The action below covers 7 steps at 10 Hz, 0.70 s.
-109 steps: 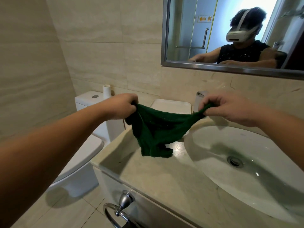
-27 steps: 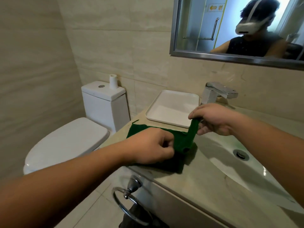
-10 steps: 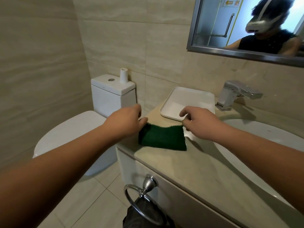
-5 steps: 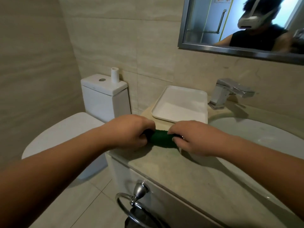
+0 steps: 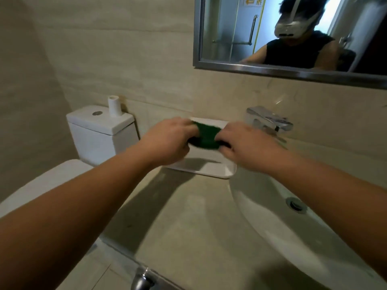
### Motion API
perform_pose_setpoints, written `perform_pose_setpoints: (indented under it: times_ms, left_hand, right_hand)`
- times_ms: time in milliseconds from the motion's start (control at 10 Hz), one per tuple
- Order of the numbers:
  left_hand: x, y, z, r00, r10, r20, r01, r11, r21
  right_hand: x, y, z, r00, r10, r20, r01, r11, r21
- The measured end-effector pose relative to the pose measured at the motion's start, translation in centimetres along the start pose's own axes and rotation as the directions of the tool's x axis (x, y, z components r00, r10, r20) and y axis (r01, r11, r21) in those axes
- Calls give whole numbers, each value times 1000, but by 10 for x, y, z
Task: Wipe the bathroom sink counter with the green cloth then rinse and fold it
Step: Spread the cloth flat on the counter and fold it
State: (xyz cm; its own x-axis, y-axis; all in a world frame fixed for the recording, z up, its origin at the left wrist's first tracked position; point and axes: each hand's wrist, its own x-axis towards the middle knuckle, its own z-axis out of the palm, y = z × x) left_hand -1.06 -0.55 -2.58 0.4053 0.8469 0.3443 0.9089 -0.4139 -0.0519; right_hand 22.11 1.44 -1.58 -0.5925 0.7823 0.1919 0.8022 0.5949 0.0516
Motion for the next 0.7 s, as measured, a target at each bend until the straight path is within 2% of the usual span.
perform_pose_setpoints:
  times_ms: [100, 200, 300, 400, 500, 600, 700]
  left_hand:
    - [-12, 5, 29, 989, -41, 141, 52, 996, -79]
    - [-14, 14, 60, 944, -132, 302, 186, 970, -157]
    - [-13, 17, 76, 900, -167, 403, 226, 969, -104]
    - [-8, 9, 83, 876, -227, 426, 291, 952, -91]
    - [2, -2, 88, 846, -285, 451, 311, 950, 18]
    - [11, 9, 81, 793, -397, 462, 425, 904, 46]
    - [19, 13, 61, 753, -424, 503, 506, 862, -31]
  right_hand:
    - [-10, 2, 38, 984, -85, 155, 85, 996, 3]
    - [-10, 13, 65, 997, -55, 53, 48, 990, 134]
    - [-9, 17, 79, 983, -47, 175, 24, 991, 133]
    - [-11, 15, 75, 985, -31, 170, 15, 996, 92]
    - [-14, 10, 68, 990, -6, 143, -3, 998, 64]
    - [-17, 6, 62, 986, 20, 163, -36, 995, 95]
    - [-19, 5, 41, 960, 41, 276, -99, 975, 198]
